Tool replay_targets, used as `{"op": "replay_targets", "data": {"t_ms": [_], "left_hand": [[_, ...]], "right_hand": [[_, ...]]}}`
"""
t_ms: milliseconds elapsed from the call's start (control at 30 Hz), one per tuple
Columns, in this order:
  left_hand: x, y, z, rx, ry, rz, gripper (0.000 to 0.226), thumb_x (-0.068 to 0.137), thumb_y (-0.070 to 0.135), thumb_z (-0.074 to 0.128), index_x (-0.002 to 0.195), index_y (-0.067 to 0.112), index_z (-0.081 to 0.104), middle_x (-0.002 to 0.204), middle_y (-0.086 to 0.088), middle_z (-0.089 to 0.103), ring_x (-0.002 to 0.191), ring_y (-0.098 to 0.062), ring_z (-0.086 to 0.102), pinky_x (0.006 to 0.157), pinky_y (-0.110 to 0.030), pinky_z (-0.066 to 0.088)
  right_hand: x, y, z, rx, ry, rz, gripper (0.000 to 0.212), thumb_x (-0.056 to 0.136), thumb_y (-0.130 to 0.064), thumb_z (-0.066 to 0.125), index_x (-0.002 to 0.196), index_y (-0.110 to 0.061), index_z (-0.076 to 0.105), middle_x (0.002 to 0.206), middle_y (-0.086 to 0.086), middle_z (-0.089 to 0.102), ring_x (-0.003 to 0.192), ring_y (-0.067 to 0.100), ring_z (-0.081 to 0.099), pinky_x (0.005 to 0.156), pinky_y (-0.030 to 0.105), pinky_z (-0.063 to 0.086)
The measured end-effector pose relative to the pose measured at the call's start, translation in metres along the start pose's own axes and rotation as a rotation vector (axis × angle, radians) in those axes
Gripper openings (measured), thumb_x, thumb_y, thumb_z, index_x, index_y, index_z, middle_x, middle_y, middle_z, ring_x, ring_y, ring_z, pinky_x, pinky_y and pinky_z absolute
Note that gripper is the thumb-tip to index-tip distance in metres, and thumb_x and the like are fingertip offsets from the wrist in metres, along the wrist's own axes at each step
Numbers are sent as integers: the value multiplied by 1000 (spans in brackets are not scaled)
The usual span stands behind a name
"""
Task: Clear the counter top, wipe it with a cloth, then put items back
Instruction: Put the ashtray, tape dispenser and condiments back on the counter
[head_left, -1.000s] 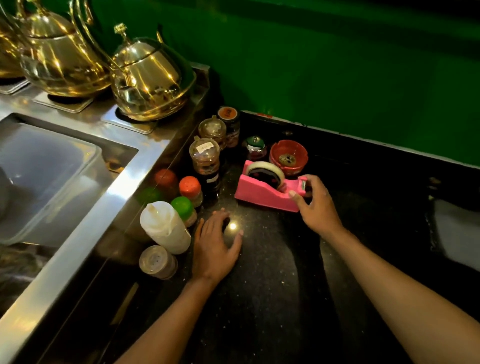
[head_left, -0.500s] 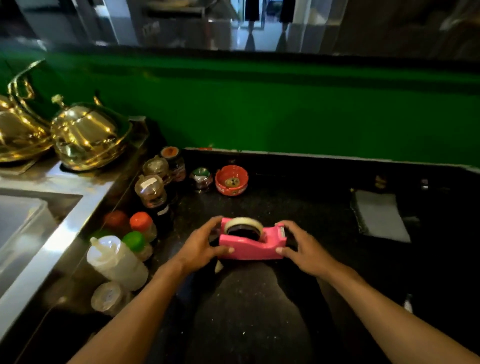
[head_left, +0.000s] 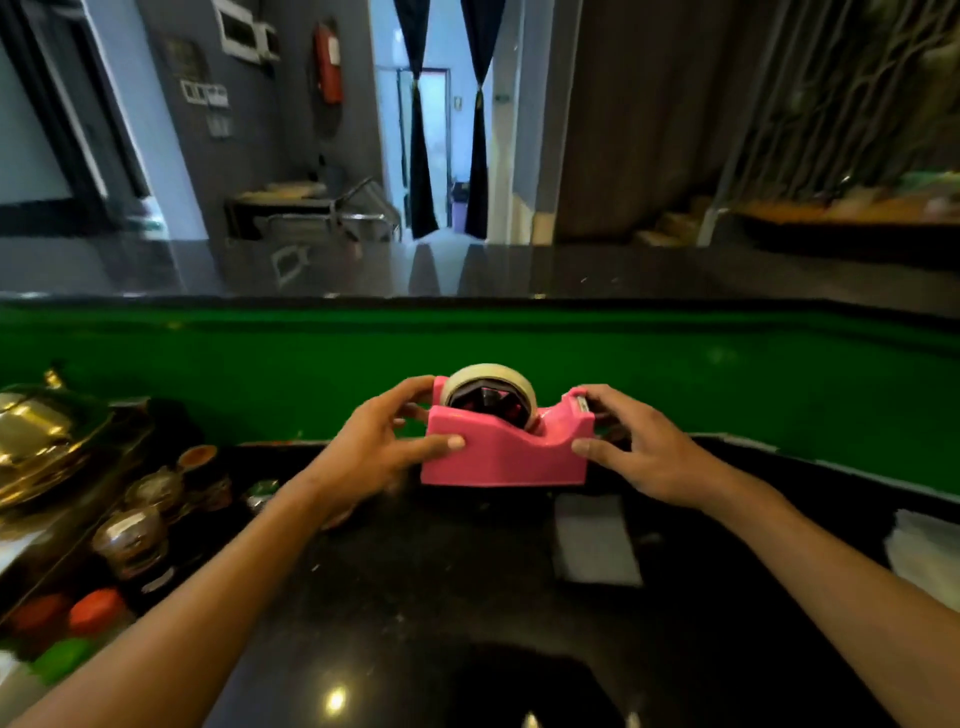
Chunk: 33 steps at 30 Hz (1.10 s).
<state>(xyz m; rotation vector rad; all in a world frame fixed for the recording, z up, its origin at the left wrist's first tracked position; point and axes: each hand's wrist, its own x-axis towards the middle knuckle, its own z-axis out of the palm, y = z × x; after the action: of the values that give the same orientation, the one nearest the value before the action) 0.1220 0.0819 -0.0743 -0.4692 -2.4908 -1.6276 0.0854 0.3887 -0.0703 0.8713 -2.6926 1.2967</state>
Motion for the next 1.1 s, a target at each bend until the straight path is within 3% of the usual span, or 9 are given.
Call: {"op": "replay_targets", "data": {"t_ms": [167, 400, 500, 600, 733, 933, 1100], "left_hand": [[69, 67, 50, 31, -50, 134, 61, 67, 55, 79, 123, 48, 55, 114, 18, 66, 109, -7, 62, 90, -32, 55], [157, 134, 148, -7, -156, 241, 55, 77, 39, 77, 127, 38, 53, 114, 13, 67, 105, -6, 64, 88, -34, 57], [196, 154, 182, -29, -207, 261, 57, 82, 32, 75, 133, 31, 51, 115, 7, 67, 103, -9, 66, 84, -33, 59], [234, 173, 209, -12, -248, 275, 59, 84, 31, 73, 137, 27, 49, 116, 7, 65, 103, -9, 65, 80, -29, 59], [281, 187, 240, 22, -286, 261, 61, 86, 35, 70, 141, 28, 44, 118, 8, 62, 104, -5, 63, 74, -20, 57], [350, 180, 282, 24, -354, 214, 55, 88, 36, 69, 137, 32, 47, 119, 5, 63, 108, -12, 63, 86, -33, 58], [400, 159, 311, 80, -419, 141, 69, 85, 48, 68, 145, 30, 39, 131, 2, 59, 120, -15, 57, 103, -46, 48]], "right_hand": [[-18, 12, -92, 15, 116, 4, 55, 82, -46, 64, 133, -33, 45, 126, -17, 58, 114, 0, 57, 96, 27, 47], [-50, 52, -203, 92, 289, 33, 54, 83, -36, 60, 134, -28, 43, 127, -6, 57, 111, 10, 61, 92, 34, 54], [-54, 71, -246, 56, 326, 46, 44, 93, -20, 58, 133, -27, 42, 124, -8, 56, 109, 6, 61, 90, 27, 54], [-49, 90, -285, -8, 365, 82, 44, 94, -16, 58, 134, -27, 42, 119, -16, 56, 105, -3, 59, 90, 21, 50], [-35, 117, -327, -58, 424, 128, 48, 94, -14, 59, 137, -25, 42, 120, -11, 56, 112, 8, 56, 96, 26, 45], [-11, 164, -370, -130, 422, 197, 51, 93, -16, 60, 140, -19, 41, 129, -5, 54, 119, 9, 51, 103, 30, 40], [2, 210, -386, -101, 442, 248, 52, 92, -24, 61, 141, -23, 43, 134, -1, 54, 122, 15, 53, 105, 40, 43]]}}
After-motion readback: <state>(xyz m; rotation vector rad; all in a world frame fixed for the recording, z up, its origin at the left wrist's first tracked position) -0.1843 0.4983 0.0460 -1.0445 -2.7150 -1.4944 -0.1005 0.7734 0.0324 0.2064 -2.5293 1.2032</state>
